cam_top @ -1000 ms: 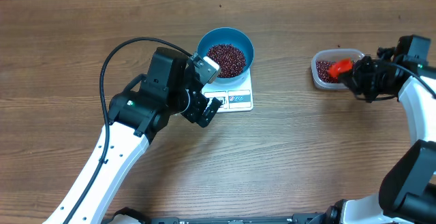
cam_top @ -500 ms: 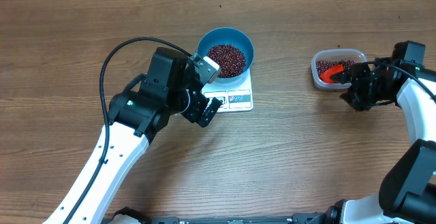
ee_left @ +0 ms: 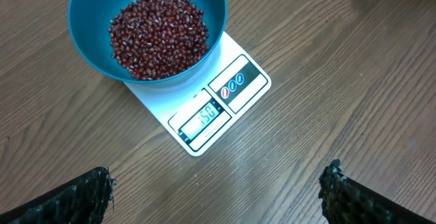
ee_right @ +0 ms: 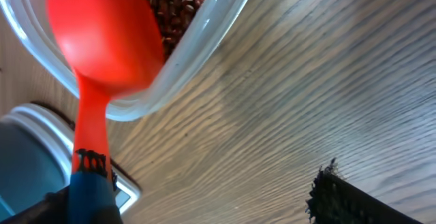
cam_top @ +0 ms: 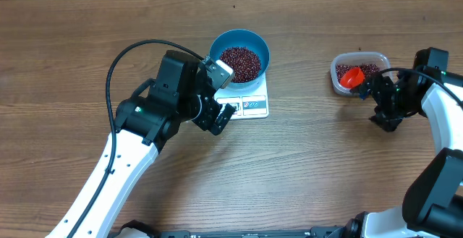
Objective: Scoop item into bowl and weigh 150g on scale
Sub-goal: 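Lower the scoop into the tub and open the right gripper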
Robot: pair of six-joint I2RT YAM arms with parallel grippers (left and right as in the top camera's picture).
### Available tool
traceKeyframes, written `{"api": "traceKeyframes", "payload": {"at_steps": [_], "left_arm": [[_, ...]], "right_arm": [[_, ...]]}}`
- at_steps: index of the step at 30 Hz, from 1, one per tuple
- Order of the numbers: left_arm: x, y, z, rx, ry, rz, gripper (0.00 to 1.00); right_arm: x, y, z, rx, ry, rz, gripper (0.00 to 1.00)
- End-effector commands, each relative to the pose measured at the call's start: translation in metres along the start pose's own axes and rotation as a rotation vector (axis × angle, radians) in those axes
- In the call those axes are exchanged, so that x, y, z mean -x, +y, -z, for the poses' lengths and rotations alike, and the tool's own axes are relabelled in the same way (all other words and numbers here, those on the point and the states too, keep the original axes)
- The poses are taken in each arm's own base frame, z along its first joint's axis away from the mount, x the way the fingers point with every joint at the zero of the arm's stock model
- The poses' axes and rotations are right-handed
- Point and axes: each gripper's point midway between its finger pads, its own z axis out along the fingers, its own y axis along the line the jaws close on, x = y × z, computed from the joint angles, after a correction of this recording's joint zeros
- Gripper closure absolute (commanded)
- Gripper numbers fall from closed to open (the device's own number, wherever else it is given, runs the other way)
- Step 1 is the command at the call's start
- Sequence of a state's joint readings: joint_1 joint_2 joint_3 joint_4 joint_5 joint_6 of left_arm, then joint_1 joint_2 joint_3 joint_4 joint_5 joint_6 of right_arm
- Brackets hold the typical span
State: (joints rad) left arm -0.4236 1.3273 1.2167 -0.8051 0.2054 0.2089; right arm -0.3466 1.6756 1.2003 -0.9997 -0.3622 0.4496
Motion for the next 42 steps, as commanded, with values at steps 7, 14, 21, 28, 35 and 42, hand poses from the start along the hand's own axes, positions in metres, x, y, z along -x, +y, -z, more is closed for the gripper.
{"api": "traceKeyframes", "payload": {"at_steps": [7,14,21,28,35,42], "left_arm": [[0.010,0.000,0.007,0.004,-0.029,0.006,0.01],[0.010,0.000,0.007,0.004,-0.029,0.007,0.00],[0.010,0.000,0.007,0.004,-0.029,0.006,0.00],[0.010,0.000,0.007,0.004,-0.029,0.006,0.01],[0.010,0.000,0.007,0.004,-0.029,0.007,0.00],[0.010,0.000,0.007,0.004,-0.029,0.006,0.00]], "right_arm": [[-0.002,-0.009,0.003,-0.043,-0.007,0.051,0.00],[0.002,-0.006,0.003,-0.033,-0.023,0.062,0.00],[0.010,0.025,0.032,0.051,-0.057,0.226,0.00],[-0.021,0.063,0.115,0.074,-0.147,0.445,0.00],[-0.092,0.080,0.165,0.120,-0.216,0.600,0.00],[-0.116,0.068,0.172,0.110,-0.179,0.570,0.00]]}}
